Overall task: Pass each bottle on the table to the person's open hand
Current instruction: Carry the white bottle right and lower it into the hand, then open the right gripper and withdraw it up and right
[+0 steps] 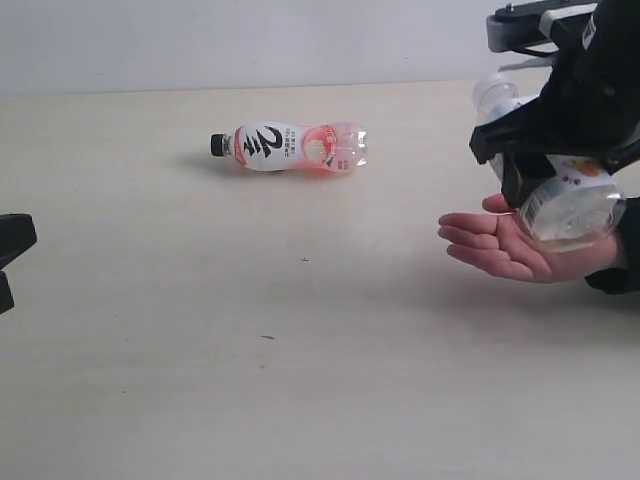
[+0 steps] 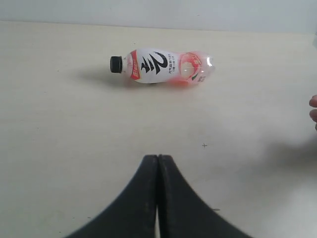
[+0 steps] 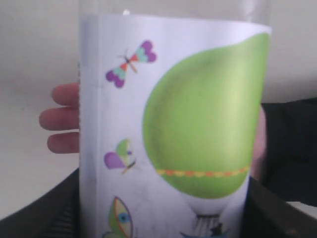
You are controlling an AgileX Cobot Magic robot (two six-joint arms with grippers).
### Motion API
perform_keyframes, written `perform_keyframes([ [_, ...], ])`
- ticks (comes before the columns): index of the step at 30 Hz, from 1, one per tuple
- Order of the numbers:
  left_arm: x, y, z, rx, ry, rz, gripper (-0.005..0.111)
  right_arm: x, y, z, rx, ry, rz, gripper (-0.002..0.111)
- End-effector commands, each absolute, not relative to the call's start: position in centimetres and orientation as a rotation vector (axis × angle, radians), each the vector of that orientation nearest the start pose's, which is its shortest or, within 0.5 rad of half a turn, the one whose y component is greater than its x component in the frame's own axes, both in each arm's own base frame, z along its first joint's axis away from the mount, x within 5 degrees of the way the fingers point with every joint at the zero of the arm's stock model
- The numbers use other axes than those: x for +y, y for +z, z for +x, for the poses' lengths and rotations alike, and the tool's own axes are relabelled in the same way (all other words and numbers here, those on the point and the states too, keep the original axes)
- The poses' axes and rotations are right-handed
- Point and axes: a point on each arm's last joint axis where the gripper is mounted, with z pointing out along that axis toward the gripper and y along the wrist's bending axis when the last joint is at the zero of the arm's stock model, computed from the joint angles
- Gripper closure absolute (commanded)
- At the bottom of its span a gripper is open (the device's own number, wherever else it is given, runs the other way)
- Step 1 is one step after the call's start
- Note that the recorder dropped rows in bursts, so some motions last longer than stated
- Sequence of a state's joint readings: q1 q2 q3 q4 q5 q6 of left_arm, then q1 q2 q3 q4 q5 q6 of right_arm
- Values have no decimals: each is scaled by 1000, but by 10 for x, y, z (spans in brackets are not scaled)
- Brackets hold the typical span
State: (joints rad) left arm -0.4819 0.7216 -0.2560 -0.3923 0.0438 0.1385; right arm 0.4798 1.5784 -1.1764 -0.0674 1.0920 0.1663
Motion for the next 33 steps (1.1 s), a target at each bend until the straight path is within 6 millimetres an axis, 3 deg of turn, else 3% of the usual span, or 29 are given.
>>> perform_keyframes([
  [1, -66, 230, 122, 1994, -489, 243, 107, 130, 245, 258, 2948, 15, -495, 108],
  [6, -66, 230, 122, 1994, -489, 243, 107, 127, 232, 253, 2973, 2, -509, 108],
  [23, -66, 230, 122, 1994, -488, 244, 107, 127, 219, 245, 3058, 23, -489, 107],
  [29, -66, 230, 122, 1994, -488, 244, 107, 127, 219, 245, 3057, 23, -491, 89],
  [33, -66, 230, 122, 1993, -486, 247, 107, 127, 219, 245, 3055, 24, -491, 65],
])
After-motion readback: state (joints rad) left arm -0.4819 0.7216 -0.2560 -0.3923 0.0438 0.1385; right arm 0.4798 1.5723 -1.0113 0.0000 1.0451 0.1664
